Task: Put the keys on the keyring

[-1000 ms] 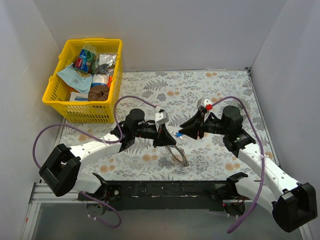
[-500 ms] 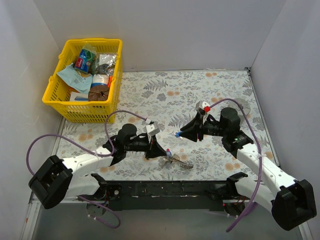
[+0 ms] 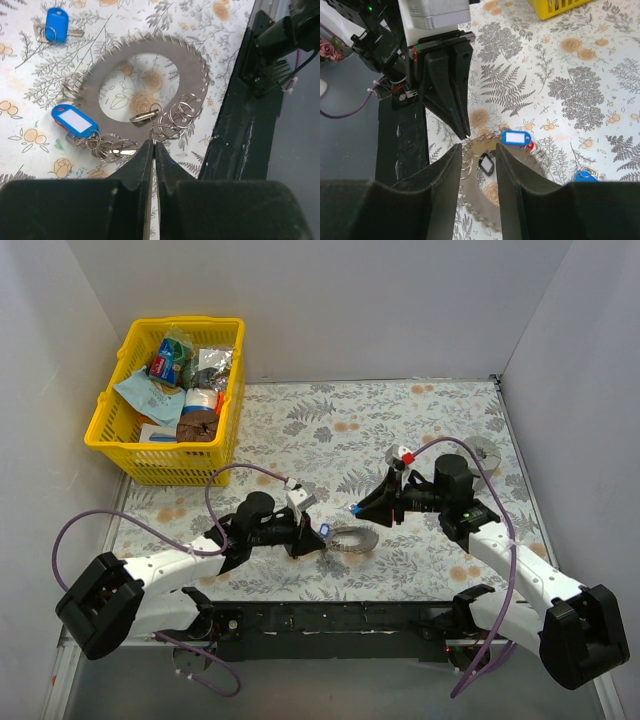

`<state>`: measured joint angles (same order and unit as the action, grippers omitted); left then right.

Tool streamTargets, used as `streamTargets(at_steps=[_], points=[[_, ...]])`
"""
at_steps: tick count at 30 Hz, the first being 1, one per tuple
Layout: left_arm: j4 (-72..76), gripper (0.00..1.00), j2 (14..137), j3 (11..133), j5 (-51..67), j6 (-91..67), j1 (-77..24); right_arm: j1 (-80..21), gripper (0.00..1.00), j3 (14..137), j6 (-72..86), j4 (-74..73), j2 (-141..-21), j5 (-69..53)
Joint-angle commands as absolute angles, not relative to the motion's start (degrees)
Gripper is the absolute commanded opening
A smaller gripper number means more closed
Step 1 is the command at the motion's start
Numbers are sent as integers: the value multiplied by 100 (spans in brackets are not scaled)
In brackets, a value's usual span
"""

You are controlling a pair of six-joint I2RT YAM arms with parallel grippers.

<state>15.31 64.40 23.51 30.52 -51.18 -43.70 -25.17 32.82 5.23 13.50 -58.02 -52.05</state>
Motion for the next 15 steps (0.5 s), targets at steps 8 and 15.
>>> streamTargets(at_steps=[8,15], points=[[1310,11,6794,2602,2400,-4896,-4430,-2522,36,2980,527,1116,-6020,-5019],[1274,49,6865,2672,2294,-4869,-4430,-2663,32,2944,694,1037,-6565,-4431]])
